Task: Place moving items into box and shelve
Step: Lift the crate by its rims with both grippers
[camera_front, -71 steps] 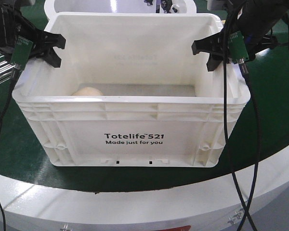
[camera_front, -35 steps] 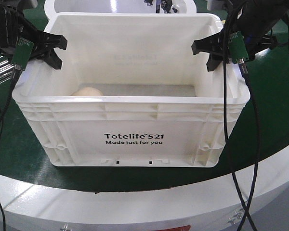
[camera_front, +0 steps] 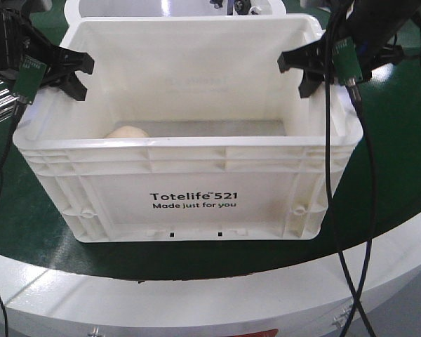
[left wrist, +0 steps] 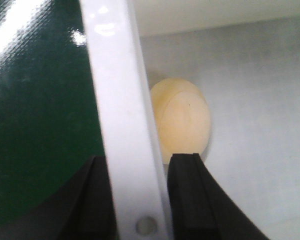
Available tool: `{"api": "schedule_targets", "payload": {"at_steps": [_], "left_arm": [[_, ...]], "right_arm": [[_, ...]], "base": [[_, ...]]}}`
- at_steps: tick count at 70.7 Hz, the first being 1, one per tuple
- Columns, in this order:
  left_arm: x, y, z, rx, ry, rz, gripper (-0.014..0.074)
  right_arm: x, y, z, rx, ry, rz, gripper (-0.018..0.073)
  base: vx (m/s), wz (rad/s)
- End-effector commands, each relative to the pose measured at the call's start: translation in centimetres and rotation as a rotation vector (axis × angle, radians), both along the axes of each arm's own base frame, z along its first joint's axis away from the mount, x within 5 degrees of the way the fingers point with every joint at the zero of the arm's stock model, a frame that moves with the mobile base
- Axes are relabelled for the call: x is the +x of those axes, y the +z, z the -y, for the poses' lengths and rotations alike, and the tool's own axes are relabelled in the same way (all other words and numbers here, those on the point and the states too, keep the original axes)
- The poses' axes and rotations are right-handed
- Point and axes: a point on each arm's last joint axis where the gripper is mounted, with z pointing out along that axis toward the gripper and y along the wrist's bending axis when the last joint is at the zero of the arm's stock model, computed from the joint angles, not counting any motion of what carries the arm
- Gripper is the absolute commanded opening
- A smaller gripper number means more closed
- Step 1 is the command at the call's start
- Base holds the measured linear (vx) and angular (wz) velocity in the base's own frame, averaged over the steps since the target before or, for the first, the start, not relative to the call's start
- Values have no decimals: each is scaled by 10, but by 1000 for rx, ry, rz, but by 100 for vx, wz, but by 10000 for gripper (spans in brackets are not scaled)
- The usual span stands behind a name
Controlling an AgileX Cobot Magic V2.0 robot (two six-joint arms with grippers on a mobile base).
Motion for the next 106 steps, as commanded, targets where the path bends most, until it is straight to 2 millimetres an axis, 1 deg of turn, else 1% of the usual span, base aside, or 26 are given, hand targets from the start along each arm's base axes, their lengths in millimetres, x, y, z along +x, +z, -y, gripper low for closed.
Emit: {"api": "schedule_targets", "payload": {"at_steps": [1, 11, 32, 44, 50, 60, 70, 86, 106], "left_arm": [[-13, 45, 7, -102, -8, 186, -1], [-24, 59, 6, -99, -25, 224, 0], [-47, 89, 6, -151, -32, 302, 0], [-52, 114, 6, -160, -42, 359, 0], [-54, 120, 6, -168, -38, 362, 0], [-54, 119, 6, -170, -35, 352, 0], [-56, 118, 6, -166, -41, 334, 0], [-60, 115, 6, -157, -56, 282, 0], [-58, 116, 6, -163, -47, 303, 0]], "right_arm": [[-15, 62, -10, 167, 65, 200, -5], [-21, 80, -10, 177, 86, 213, -4], [-29, 86, -7, 164, 95, 193, -4], [-36, 93, -10, 167, 99, 211, -4], [-41, 96, -15, 161, 99, 225, -4], [-49, 99, -24, 128, 97, 238, -4], [-57, 104, -31, 132, 102, 247, -4], [-64, 110, -31, 169, 96, 240, -4], [-65, 111, -29, 151, 90, 252, -4]], "base": [[0, 0], [0, 0], [0, 0], [0, 0], [0, 0], [0, 0], [0, 0], [0, 0], [0, 0]]}}
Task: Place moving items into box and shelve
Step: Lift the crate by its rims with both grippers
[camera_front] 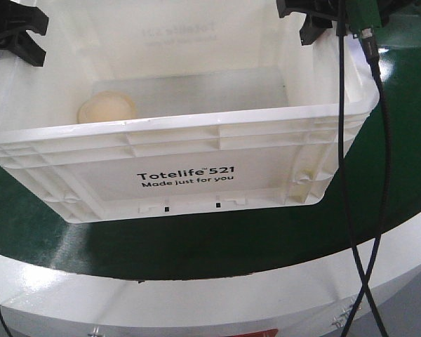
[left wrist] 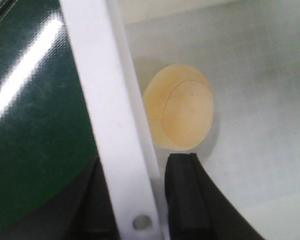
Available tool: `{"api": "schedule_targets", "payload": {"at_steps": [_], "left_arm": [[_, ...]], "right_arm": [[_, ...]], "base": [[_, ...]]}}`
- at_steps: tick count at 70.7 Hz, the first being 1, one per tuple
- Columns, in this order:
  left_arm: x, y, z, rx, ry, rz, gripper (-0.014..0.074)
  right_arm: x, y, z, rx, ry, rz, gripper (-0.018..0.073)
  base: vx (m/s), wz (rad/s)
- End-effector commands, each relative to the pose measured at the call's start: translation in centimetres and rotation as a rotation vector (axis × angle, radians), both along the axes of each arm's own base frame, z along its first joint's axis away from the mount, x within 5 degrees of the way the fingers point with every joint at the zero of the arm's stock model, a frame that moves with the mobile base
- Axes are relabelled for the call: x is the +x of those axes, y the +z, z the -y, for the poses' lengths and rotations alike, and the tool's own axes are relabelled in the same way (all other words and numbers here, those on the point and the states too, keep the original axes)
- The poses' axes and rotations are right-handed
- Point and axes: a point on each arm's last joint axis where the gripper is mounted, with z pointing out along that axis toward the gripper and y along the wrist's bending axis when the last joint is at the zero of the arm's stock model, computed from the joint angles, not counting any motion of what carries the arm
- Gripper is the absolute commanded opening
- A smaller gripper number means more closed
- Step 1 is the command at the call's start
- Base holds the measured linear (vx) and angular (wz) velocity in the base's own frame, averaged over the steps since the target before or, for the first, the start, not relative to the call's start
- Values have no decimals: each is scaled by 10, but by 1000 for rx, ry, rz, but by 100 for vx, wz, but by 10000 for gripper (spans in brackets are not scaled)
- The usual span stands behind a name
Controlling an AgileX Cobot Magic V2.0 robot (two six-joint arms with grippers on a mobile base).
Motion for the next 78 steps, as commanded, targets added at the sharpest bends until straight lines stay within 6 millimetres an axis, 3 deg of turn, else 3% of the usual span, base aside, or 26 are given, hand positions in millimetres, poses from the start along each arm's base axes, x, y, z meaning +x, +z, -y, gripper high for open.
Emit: {"api": "schedule_targets", "payload": {"at_steps": [1, 78], "left_arm": [[-12, 40, 18, -187, -48, 204, 0], [-11, 44, 22, -264, -34, 221, 0]], "right_arm": [[-29, 36, -11, 150, 87, 60, -4], [-30, 36, -13, 174, 95, 50, -4]], "base": [[0, 0], [0, 0]]}}
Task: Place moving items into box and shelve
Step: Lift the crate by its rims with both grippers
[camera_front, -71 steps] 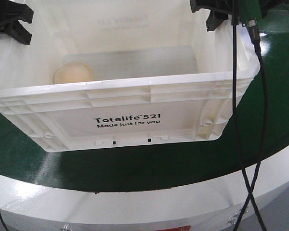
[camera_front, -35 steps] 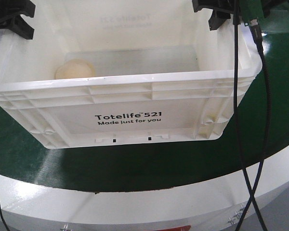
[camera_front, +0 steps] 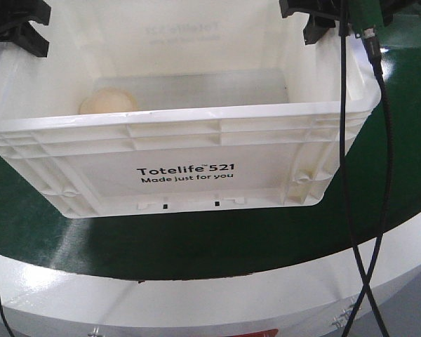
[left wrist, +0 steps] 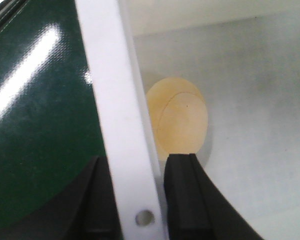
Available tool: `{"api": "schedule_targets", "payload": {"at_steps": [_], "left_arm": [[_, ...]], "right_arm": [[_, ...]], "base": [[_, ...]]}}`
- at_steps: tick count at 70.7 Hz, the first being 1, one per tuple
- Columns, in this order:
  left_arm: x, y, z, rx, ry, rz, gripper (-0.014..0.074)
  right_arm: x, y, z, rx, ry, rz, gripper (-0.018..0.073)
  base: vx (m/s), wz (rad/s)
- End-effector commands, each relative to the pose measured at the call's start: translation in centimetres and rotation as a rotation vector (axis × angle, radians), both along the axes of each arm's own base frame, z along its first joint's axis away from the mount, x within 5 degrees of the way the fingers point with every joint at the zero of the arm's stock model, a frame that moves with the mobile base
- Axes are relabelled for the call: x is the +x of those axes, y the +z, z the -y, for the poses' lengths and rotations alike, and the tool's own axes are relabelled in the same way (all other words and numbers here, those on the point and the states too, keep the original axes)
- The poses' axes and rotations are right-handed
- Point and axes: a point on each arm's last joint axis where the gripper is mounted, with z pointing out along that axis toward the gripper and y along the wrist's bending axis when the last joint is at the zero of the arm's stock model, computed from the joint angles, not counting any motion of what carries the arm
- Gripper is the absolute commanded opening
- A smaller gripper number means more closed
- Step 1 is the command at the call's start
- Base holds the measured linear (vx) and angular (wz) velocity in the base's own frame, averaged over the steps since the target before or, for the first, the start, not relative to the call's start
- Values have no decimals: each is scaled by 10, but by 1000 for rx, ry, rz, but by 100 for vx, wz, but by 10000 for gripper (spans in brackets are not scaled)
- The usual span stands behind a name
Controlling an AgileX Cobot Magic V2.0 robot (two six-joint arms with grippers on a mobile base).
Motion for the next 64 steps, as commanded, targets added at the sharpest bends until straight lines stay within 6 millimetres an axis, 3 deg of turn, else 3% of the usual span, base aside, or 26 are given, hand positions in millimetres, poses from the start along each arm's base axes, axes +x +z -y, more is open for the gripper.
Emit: {"api": "schedule_targets", "payload": {"at_steps": [1, 64], "left_arm": [[-15, 41, 20, -222, -51, 182, 0], [-15, 41, 20, -223, -51, 182, 0]], "right_arm": [[-30, 36, -15, 188, 103, 44, -4], [-30, 36, -15, 188, 103, 44, -4]], "base": [[0, 0], [0, 0]]}}
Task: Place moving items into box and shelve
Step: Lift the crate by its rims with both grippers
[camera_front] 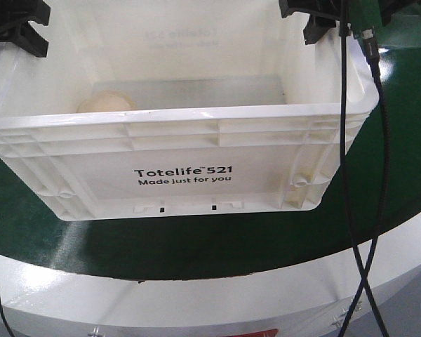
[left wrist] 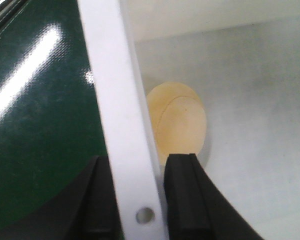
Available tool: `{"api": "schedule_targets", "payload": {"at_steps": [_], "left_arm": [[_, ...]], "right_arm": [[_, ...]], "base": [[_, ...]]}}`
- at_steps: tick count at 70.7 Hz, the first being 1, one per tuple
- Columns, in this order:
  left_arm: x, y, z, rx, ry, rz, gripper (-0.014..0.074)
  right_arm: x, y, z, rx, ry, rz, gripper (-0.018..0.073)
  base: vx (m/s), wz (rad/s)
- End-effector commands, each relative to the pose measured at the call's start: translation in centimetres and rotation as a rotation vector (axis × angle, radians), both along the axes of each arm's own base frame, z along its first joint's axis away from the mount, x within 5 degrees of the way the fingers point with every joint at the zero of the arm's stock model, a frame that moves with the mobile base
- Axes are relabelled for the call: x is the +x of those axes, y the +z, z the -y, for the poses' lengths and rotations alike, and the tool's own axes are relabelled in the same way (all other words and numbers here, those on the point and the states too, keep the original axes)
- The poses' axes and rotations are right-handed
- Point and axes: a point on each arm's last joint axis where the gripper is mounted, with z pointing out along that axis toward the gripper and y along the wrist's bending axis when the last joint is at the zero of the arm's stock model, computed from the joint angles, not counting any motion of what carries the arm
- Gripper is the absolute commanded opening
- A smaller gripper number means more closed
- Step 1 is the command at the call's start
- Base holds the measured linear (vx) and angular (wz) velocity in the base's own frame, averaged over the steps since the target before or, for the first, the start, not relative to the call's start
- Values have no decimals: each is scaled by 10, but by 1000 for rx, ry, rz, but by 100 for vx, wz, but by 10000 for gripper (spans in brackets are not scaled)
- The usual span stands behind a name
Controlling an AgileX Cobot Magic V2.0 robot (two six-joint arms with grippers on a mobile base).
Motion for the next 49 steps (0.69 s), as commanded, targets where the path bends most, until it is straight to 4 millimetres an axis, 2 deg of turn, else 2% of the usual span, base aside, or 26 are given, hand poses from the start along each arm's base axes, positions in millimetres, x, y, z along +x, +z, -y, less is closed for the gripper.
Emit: {"api": "schedule_targets", "payload": {"at_steps": [1, 35, 49], "left_arm": [[-15, 41, 21, -223, -55, 183, 0], [-15, 41, 21, -224, -55, 183, 0], [-14, 43, 23, -259, -53, 199, 0]], "right_arm": [[-30, 36, -15, 185, 99, 45, -4], [-30, 36, -15, 191, 101, 43, -4], [-32, 38, -20, 270, 90, 26, -4]], "base": [[0, 0], [0, 0], [0, 0]]}}
